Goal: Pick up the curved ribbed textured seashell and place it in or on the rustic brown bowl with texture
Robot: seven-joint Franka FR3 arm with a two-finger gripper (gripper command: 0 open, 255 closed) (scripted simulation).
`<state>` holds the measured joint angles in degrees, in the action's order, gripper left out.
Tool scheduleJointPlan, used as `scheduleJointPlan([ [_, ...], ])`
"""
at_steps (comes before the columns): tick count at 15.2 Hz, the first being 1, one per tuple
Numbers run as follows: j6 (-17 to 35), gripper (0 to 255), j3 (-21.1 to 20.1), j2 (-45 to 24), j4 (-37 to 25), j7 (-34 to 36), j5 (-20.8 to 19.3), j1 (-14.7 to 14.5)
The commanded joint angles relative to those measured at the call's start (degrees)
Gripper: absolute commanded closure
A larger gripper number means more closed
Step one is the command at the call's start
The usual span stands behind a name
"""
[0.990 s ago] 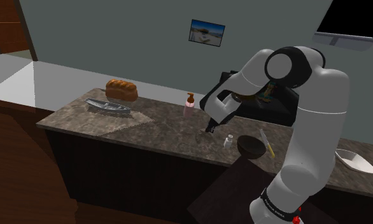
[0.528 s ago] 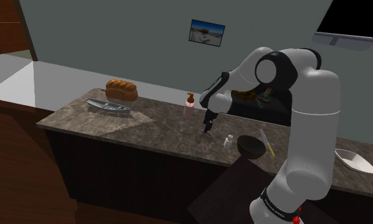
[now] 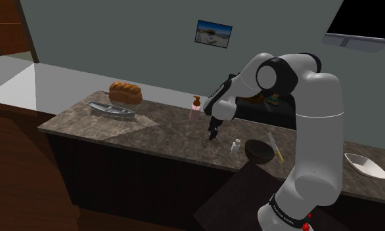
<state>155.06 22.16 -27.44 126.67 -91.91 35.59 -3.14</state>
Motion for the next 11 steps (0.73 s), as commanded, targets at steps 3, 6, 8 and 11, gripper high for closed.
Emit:
scheduleJointPlan([
  [3, 0.04, 0, -0.05, -0.07, -0.03, -0.03, 0.06, 0.03],
  [6, 0.03, 255, -0.04, -0.06, -0.03, -0.03, 0.05, 0.03],
  [8, 0.05, 255, -0.10, -0.17, -0.12, -0.03, 0.10, 0.04],
  [11, 0.11, 255, -0.14, -0.22, -0.10, -0.18, 0.18, 0.16],
])
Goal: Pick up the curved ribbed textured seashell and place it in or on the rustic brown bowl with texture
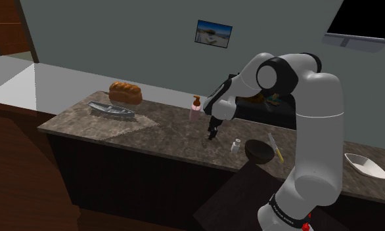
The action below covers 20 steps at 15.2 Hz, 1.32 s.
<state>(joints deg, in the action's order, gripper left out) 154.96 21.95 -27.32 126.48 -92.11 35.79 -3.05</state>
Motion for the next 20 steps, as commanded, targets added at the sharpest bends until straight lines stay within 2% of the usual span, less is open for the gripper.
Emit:
scheduleJointPlan([
  [1, 0.21, 255, 0.00, -0.47, -0.03, -0.03, 0.05, 0.13],
  [3, 0.14, 255, 0.16, -0.19, 0.15, 0.16, -0.13, -0.07],
  [14, -5.34, 255, 5.97, 7.46, 1.66, 6.37, -8.02, -4.46],
  [15, -4.82, 255, 5.49, 6.79, 1.57, 5.73, -7.24, -4.05],
  [16, -4.82, 0, 5.48, 6.79, 1.57, 5.73, -7.25, -4.04],
  [18, -5.07, 0, 8.43, 4.42, 2.13, 10.73, -15.92, -9.53],
  [19, -5.30, 0, 9.58, 3.48, 2.31, 12.19, -18.57, -11.54],
  [20, -4.77, 0, 9.19, 2.72, 2.18, 11.66, -17.82, -11.23],
])
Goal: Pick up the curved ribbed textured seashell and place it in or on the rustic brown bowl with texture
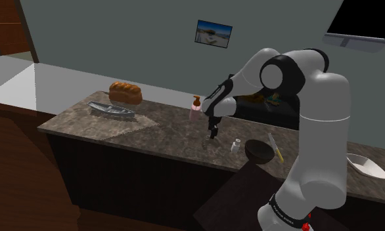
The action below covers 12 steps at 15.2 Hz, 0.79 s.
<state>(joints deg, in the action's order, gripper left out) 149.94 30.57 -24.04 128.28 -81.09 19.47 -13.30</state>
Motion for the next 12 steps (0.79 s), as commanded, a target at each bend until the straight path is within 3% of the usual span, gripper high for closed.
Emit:
scheduleJointPlan([
  [1, 0.80, 0, 0.07, -1.31, 0.25, 0.18, -0.85, -0.57],
  [7, 3.74, 0, -2.97, -5.36, -0.74, -2.13, 2.40, 2.00],
  [12, 3.74, 0, -2.97, -5.36, -0.74, -2.12, 2.39, 2.01],
])
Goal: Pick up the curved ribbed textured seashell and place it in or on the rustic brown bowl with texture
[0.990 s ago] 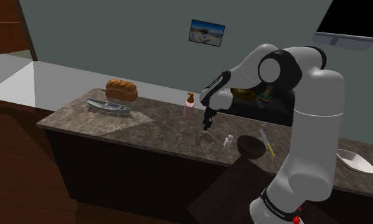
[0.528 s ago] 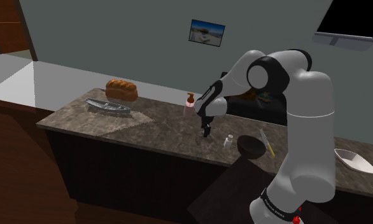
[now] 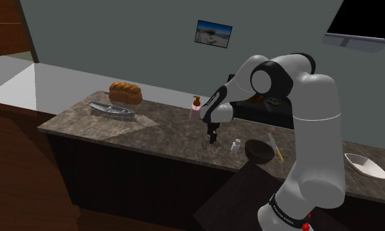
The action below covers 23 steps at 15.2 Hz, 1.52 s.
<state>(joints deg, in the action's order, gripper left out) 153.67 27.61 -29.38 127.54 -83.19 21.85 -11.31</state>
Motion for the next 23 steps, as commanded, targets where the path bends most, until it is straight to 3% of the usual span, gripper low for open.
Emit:
scheduleJointPlan([
  [1, 0.01, 0, -0.01, -0.01, -0.01, -0.02, 0.01, 0.02],
  [2, 0.01, 0, -0.01, -0.01, 0.00, -0.01, 0.01, 0.01],
  [3, 0.01, 255, -0.01, -0.01, 0.00, -0.01, 0.01, 0.01],
  [12, 0.01, 255, -0.01, -0.02, -0.01, -0.02, 0.02, 0.02],
  [23, -6.11, 255, 5.89, 7.73, 1.21, 4.20, -6.49, -4.59],
])
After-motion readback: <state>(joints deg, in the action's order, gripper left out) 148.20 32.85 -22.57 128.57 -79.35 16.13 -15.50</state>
